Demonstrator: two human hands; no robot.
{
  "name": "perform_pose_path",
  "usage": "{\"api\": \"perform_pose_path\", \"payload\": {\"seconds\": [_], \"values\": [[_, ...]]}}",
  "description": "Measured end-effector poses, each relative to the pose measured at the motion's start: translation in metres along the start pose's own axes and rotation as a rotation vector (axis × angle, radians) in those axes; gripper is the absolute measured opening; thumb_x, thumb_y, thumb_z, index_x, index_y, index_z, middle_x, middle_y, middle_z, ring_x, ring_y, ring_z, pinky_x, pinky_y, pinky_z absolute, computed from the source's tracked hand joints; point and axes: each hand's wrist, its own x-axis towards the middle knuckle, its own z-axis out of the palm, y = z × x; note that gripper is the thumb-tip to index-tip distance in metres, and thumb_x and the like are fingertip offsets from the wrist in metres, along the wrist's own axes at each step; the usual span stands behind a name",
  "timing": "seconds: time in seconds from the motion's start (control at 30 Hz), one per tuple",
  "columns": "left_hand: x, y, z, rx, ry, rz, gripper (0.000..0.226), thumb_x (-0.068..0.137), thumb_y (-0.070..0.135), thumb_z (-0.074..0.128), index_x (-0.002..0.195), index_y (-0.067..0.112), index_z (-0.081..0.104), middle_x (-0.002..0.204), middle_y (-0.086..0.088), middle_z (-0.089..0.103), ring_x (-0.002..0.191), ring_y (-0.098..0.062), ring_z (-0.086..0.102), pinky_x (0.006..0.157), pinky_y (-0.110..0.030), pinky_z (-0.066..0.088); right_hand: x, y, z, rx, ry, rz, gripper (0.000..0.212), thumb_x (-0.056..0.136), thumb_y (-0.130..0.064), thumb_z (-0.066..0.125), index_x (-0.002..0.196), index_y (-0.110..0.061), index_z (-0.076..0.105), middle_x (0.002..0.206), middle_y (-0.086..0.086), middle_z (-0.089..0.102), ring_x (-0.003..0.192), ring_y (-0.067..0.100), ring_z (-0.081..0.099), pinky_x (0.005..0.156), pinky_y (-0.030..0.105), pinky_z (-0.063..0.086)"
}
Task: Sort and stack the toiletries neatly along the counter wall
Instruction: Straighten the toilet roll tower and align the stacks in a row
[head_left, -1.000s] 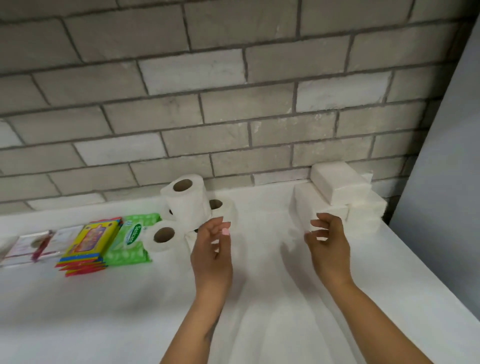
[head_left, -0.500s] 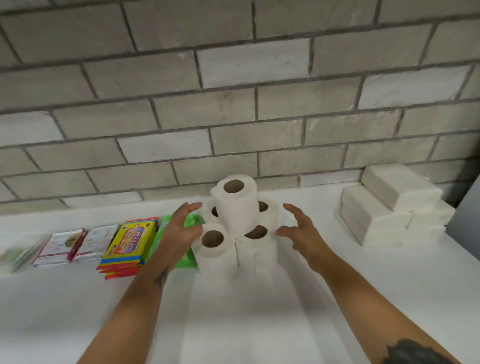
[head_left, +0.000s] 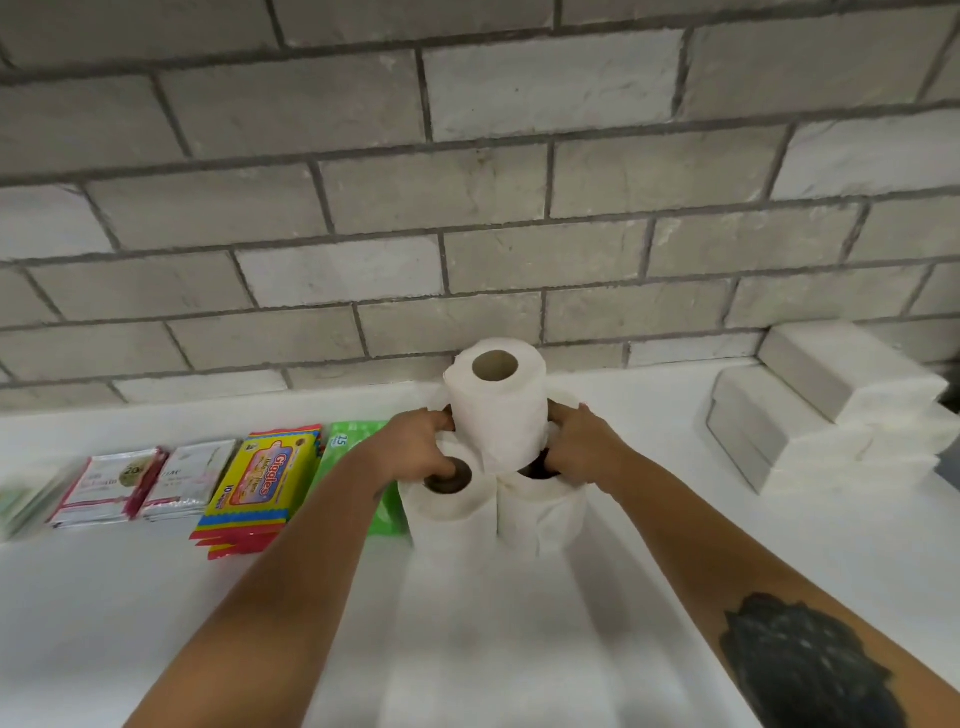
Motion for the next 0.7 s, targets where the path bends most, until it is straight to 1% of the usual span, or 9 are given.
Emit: {"api": "perform_pose_path", "payload": {"seconds": [0.07, 0.1, 0.17, 0.23, 0.3, 0.4, 0.53, 0.63, 0.7], "values": [[-0.005, 0.003, 0.0, -0.019, 0.006, -0.005, 0.058, 0.069, 0.013, 0.068, 0.125, 0.021, 0.058, 0.105, -0.001, 0.063, 0.083, -0.015, 0.058, 0.061, -0.018, 0.043, -0.003, 0.0, -0.003, -0.044, -0.016, -0.01, 0.07, 0.074, -0.013, 0.065, 0.133, -0.04, 0.039, 0.13, 0.01, 0.048, 0.105, 0.03, 0.055, 0.077, 0.034, 0.052], [-0.007, 0.004, 0.001, -0.024, 0.007, -0.008, 0.057, 0.068, 0.013, 0.069, 0.124, 0.022, 0.059, 0.103, 0.0, 0.065, 0.081, -0.014, 0.059, 0.06, -0.018, 0.043, -0.006, 0.0, -0.005, -0.05, -0.027, -0.014, 0.069, 0.074, -0.012, 0.064, 0.133, -0.038, 0.04, 0.124, 0.009, 0.053, 0.1, 0.028, 0.057, 0.076, 0.036, 0.055], [-0.015, 0.007, 0.004, -0.045, 0.008, -0.017, 0.057, 0.066, 0.012, 0.07, 0.121, 0.023, 0.061, 0.101, 0.0, 0.067, 0.078, -0.013, 0.061, 0.06, -0.019, 0.045, -0.015, 0.003, -0.009, -0.035, -0.051, -0.016, 0.067, 0.074, -0.008, 0.063, 0.133, -0.034, 0.043, 0.115, 0.008, 0.058, 0.096, 0.027, 0.059, 0.076, 0.037, 0.055], [-0.025, 0.013, 0.01, -0.076, 0.011, -0.013, 0.055, 0.065, 0.012, 0.071, 0.118, 0.025, 0.063, 0.099, 0.0, 0.068, 0.08, -0.013, 0.063, 0.061, -0.02, 0.048, -0.026, 0.009, -0.013, -0.02, -0.055, -0.011, 0.068, 0.073, -0.007, 0.063, 0.133, -0.034, 0.044, 0.114, 0.007, 0.058, 0.095, 0.026, 0.059, 0.074, 0.035, 0.055], [-0.034, 0.02, 0.016, -0.09, 0.012, 0.006, 0.052, 0.066, 0.011, 0.072, 0.116, 0.024, 0.063, 0.099, 0.0, 0.067, 0.082, -0.015, 0.063, 0.063, -0.02, 0.049, -0.037, 0.017, -0.015, -0.03, -0.05, -0.012, 0.068, 0.072, -0.007, 0.063, 0.131, -0.035, 0.044, 0.114, 0.007, 0.059, 0.096, 0.026, 0.06, 0.079, 0.037, 0.056], [-0.049, 0.032, 0.028, -0.083, 0.011, 0.041, 0.051, 0.066, 0.012, 0.073, 0.115, 0.024, 0.064, 0.103, 0.003, 0.063, 0.083, -0.012, 0.058, 0.057, -0.012, 0.041, -0.052, 0.032, -0.017, -0.052, -0.044, -0.025, 0.068, 0.07, -0.008, 0.063, 0.13, -0.034, 0.045, 0.114, 0.007, 0.058, 0.098, 0.028, 0.06, 0.085, 0.043, 0.054], [-0.066, 0.049, 0.043, -0.086, 0.022, 0.062, 0.05, 0.067, 0.016, 0.075, 0.115, 0.025, 0.063, 0.102, 0.005, 0.059, 0.089, -0.011, 0.056, 0.058, -0.007, 0.038, -0.076, 0.055, -0.025, -0.061, -0.029, -0.038, 0.065, 0.068, -0.011, 0.062, 0.129, -0.029, 0.047, 0.111, 0.007, 0.055, 0.097, 0.026, 0.058, 0.085, 0.039, 0.053], [-0.075, 0.066, 0.056, -0.107, 0.013, 0.072, 0.048, 0.068, 0.019, 0.075, 0.114, 0.025, 0.062, 0.106, 0.005, 0.058, 0.092, -0.011, 0.056, 0.065, -0.014, 0.041, -0.092, 0.072, -0.034, -0.043, -0.023, -0.024, 0.065, 0.068, -0.011, 0.062, 0.127, -0.03, 0.048, 0.111, 0.006, 0.054, 0.096, 0.026, 0.057, 0.084, 0.037, 0.053], [-0.078, 0.078, 0.065, -0.134, 0.005, 0.086, 0.047, 0.066, 0.022, 0.075, 0.111, 0.029, 0.063, 0.111, 0.005, 0.06, 0.095, -0.011, 0.058, 0.068, -0.014, 0.041, -0.102, 0.083, -0.041, -0.004, -0.02, 0.006, 0.065, 0.067, -0.011, 0.064, 0.125, -0.035, 0.048, 0.112, 0.004, 0.053, 0.095, 0.025, 0.057, 0.08, 0.035, 0.054]]}}
